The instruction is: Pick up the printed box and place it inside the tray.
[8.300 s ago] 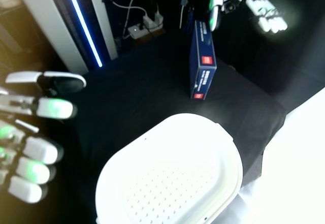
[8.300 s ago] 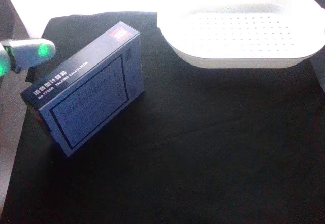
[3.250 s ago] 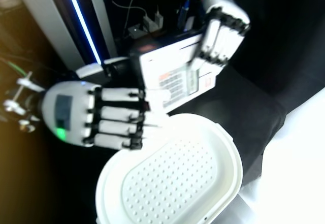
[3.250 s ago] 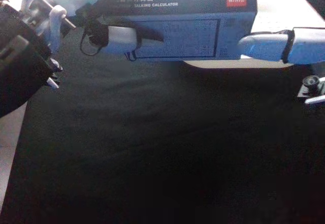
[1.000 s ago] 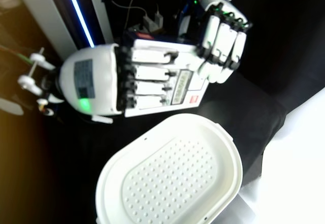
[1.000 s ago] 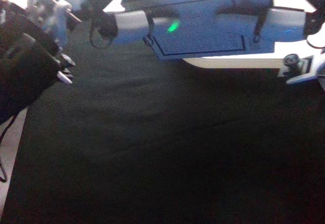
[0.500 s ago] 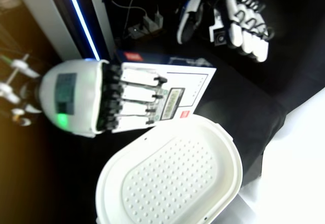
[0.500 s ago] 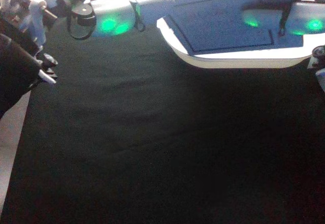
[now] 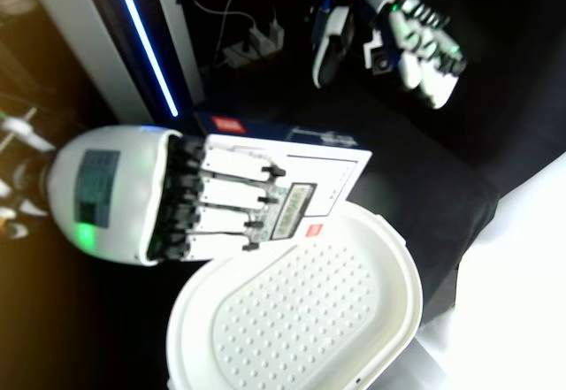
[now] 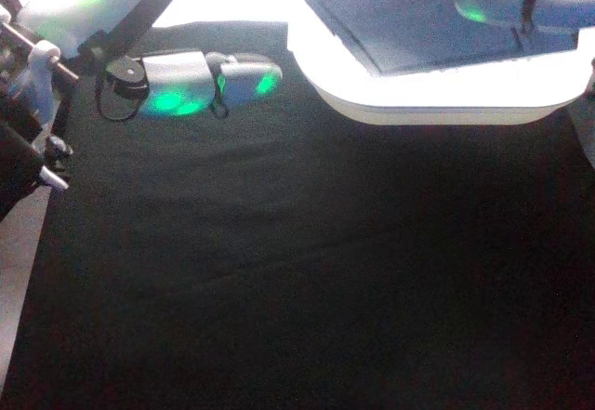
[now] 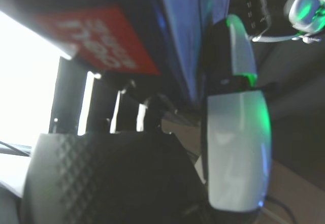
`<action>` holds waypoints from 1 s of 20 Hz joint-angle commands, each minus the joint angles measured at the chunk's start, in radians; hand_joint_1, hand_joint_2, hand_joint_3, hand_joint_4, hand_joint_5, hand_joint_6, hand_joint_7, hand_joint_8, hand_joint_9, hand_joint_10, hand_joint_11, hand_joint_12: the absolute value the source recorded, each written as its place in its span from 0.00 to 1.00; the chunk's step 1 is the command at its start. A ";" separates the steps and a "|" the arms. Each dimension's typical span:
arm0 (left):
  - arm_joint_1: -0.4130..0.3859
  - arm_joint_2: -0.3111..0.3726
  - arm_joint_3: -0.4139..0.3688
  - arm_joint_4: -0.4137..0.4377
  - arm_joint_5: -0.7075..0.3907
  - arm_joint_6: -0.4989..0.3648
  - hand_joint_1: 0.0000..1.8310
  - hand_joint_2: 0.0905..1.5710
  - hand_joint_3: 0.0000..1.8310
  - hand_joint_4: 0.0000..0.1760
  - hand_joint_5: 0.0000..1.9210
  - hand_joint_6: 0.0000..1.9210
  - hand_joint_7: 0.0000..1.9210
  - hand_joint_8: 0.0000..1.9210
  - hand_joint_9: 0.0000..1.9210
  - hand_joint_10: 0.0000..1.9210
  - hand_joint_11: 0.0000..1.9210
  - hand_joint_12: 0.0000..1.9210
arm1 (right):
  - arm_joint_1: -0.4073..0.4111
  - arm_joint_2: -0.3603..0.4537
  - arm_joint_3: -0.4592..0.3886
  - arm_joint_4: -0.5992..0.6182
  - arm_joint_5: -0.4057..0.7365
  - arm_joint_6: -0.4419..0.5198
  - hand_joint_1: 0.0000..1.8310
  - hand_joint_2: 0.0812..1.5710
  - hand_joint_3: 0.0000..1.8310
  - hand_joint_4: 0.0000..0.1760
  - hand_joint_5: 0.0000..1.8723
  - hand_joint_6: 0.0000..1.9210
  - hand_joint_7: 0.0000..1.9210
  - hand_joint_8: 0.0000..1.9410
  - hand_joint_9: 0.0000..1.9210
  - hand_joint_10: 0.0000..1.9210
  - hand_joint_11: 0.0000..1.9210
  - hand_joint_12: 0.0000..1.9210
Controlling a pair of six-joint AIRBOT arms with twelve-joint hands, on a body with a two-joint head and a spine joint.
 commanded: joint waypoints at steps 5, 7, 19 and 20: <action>0.023 0.019 -0.011 0.005 -0.100 -0.004 0.41 0.53 0.00 0.16 0.09 0.00 0.15 0.00 0.12 0.00 0.00 0.32 | 0.054 0.007 0.018 -0.056 -0.030 -0.026 0.71 0.63 0.00 0.00 0.63 0.23 0.68 0.33 0.75 0.18 0.63 0.55; 0.038 0.020 -0.014 0.002 -0.096 -0.004 0.41 0.53 0.00 0.29 0.09 0.00 0.15 0.00 0.12 0.00 0.00 0.29 | 0.054 0.004 0.032 -0.079 -0.078 -0.029 0.72 0.61 0.00 0.00 0.64 0.23 0.72 0.23 0.79 0.08 0.64 0.52; 0.114 0.025 -0.031 -0.046 -0.138 -0.004 0.42 0.56 0.00 0.29 0.09 0.00 0.16 0.00 0.12 0.00 0.00 0.27 | 0.207 -0.016 0.061 -0.280 -0.368 -0.129 0.71 0.64 0.00 0.00 0.65 0.15 0.63 0.44 0.69 0.41 0.61 0.70; 0.116 0.024 -0.031 -0.048 -0.139 -0.004 0.42 0.57 0.00 0.34 0.10 0.00 0.17 0.00 0.13 0.00 0.01 0.27 | 0.222 -0.016 0.061 -0.290 -0.381 -0.139 0.71 0.63 0.00 0.00 0.66 0.14 0.64 0.41 0.69 0.37 0.61 0.65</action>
